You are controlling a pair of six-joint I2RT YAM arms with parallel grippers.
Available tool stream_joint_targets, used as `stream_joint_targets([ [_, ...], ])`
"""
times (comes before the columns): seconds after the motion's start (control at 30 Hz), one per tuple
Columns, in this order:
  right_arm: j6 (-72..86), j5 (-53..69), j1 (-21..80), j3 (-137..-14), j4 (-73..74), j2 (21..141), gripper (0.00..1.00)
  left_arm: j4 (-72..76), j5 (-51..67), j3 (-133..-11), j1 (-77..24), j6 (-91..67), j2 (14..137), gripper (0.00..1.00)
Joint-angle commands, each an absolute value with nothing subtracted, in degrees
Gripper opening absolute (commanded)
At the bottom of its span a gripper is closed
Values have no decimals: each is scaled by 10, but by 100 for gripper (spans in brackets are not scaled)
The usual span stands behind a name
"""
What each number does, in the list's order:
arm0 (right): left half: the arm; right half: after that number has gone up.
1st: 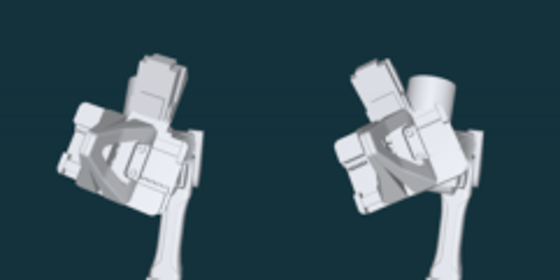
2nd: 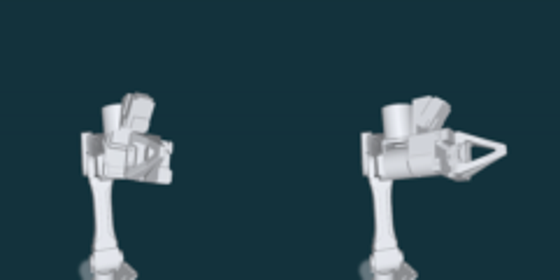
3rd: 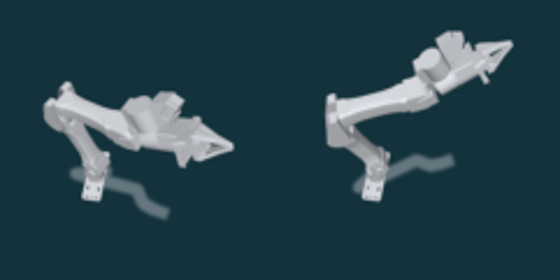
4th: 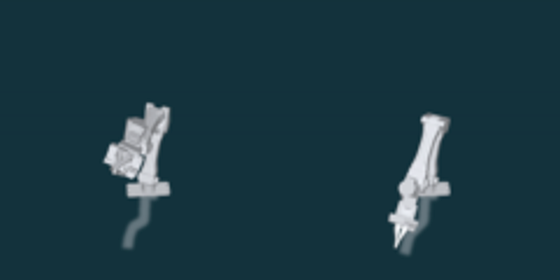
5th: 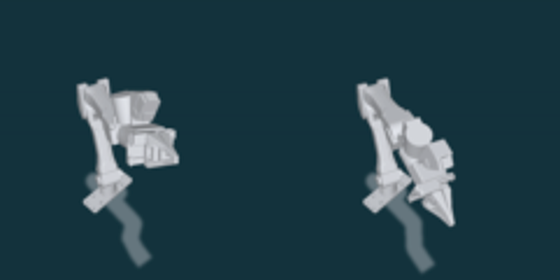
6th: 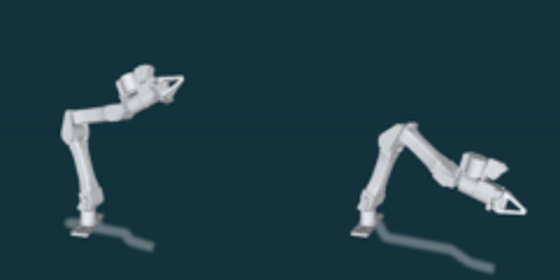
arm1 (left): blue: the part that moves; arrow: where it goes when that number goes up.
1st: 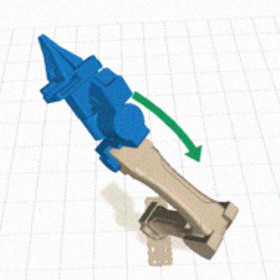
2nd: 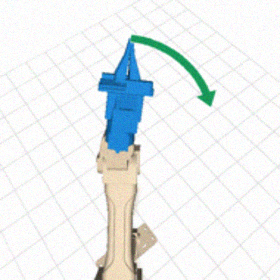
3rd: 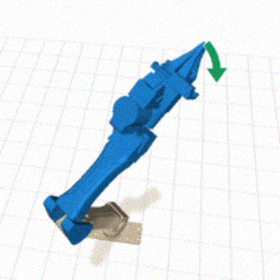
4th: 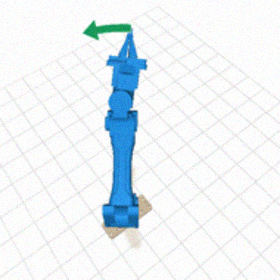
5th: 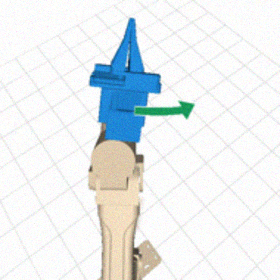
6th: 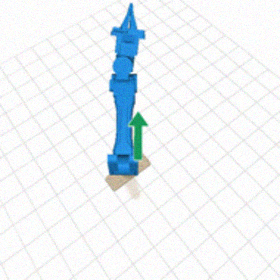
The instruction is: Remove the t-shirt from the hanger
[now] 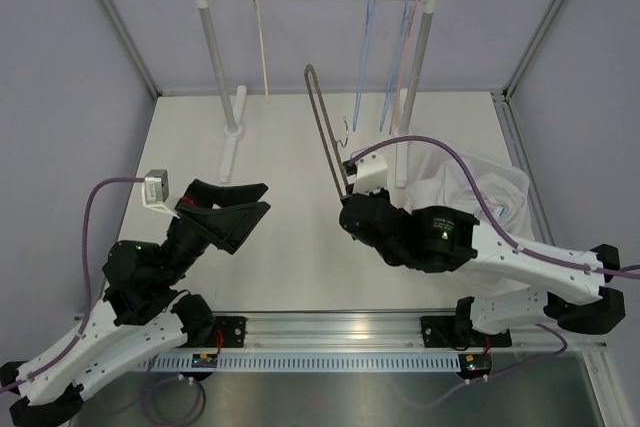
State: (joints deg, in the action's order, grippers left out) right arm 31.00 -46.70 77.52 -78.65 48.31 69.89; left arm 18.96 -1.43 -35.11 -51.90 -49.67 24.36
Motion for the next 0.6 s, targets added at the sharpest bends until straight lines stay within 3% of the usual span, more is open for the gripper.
stream_joint_targets([
  [0.0,245,-384,714,-839,528,724,0,-58,-42,-394,-521,-392,184,99],
  [0.27,124,-280,586,-968,511,809,0,-304,-148,-428,-521,-312,22,99],
  [0.57,45,-227,486,-1155,515,991,0,-337,-173,-396,-521,-280,-61,99],
])
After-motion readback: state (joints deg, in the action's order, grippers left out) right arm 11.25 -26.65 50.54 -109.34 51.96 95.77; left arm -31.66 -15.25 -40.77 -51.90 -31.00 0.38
